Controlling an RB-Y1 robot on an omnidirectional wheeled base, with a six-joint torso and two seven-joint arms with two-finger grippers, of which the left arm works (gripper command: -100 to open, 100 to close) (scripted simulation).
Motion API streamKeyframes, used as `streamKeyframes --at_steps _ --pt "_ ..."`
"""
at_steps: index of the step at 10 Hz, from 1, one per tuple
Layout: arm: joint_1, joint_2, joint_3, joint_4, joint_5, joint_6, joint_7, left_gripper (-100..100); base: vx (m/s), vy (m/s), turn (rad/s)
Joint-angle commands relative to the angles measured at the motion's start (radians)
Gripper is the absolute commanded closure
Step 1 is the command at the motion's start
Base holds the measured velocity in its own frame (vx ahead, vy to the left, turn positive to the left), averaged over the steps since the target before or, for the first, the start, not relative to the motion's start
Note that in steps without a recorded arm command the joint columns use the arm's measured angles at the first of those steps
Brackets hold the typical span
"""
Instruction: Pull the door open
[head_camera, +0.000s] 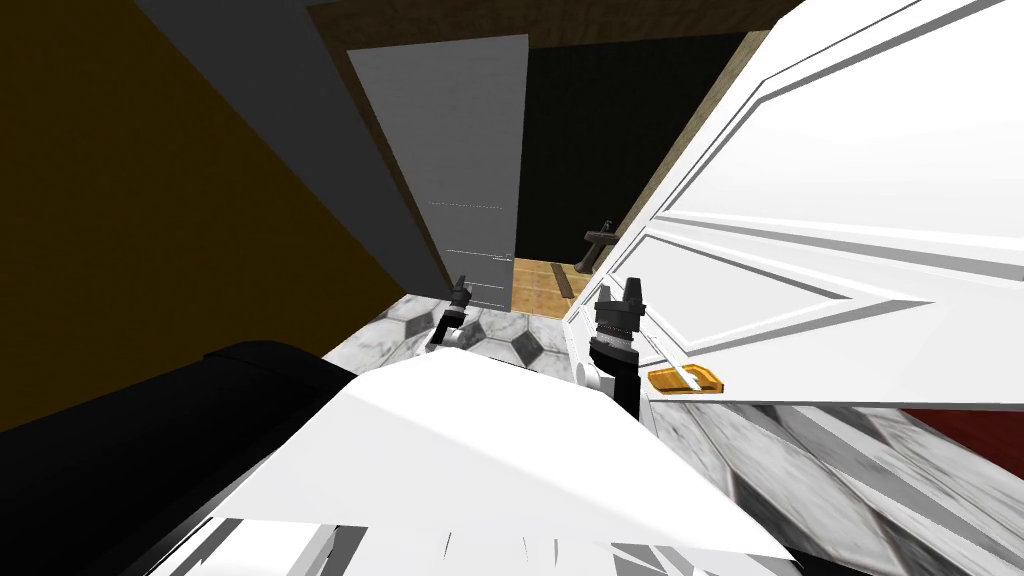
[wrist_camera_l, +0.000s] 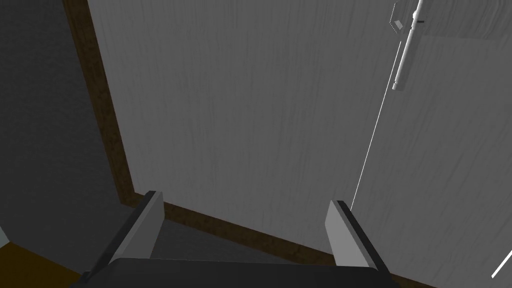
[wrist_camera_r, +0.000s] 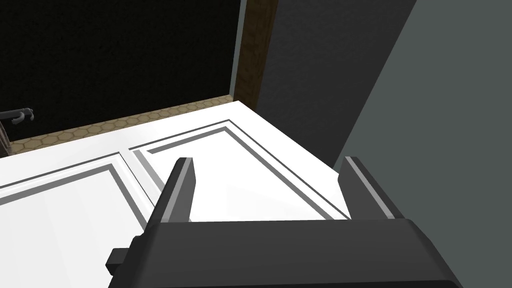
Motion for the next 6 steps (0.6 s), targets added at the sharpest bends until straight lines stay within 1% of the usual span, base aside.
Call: streamKeyframes --at_steps 1,6 --pt "-0.019 0.01 0.007 0.033 0.003 0.008 0.007 -100 0.1 -0.01 -0.036" --pt "-0.064 0.031 0.019 0.128 0.009 0.026 0.022 -100 0.096 -0.014 -0.042"
